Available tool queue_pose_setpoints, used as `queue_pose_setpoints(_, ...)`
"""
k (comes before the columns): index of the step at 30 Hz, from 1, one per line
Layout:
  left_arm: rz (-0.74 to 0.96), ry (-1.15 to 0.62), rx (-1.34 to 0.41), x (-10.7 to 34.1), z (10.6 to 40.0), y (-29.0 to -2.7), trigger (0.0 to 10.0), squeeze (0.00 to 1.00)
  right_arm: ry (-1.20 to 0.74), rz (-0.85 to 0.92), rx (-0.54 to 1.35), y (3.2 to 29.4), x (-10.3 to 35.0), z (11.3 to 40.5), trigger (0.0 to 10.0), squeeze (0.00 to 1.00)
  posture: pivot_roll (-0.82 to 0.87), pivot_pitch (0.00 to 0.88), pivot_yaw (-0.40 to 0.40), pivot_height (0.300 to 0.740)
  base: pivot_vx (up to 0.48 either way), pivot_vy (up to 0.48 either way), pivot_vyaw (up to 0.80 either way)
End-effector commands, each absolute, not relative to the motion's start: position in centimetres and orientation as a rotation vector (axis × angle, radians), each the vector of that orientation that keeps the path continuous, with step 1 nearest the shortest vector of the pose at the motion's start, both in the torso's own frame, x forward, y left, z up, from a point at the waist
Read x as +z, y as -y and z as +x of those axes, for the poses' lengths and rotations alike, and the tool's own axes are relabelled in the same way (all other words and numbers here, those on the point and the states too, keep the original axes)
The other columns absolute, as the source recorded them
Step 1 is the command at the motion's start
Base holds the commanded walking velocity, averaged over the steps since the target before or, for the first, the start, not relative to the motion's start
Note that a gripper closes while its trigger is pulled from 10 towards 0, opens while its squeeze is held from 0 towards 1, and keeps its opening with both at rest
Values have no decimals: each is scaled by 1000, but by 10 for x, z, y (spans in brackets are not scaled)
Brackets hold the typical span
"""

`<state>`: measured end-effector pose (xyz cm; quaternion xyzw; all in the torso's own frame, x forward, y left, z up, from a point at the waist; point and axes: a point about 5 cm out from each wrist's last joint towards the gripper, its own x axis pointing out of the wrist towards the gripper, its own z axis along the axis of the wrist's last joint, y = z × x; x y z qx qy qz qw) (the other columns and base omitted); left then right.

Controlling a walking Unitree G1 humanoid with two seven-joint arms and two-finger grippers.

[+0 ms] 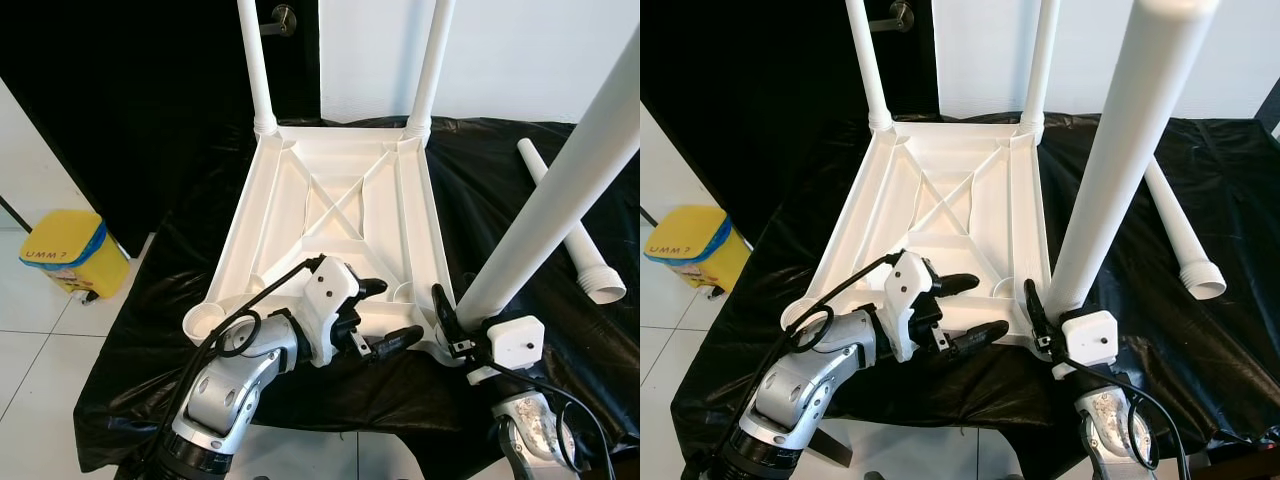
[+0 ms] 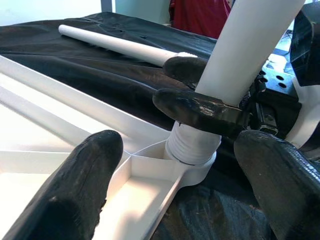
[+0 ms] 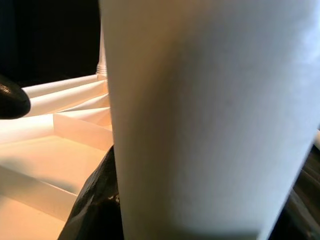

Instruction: Building children table

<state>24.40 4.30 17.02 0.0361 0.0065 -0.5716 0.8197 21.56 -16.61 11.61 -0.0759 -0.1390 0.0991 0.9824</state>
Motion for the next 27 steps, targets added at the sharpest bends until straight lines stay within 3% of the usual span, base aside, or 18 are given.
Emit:
queue_pose_setpoints(1,77,-10,-1226,170,244,-42,10000,0,108,-122,208,167,87,210,10000,0,-203,59,41,740,0,0,0)
queue_pose_setpoints(27,73,-4,-1235,171,242,-40,10000,0,-10,2,128,172,78,206,10000,0,-222,72,46,740,0,0,0)
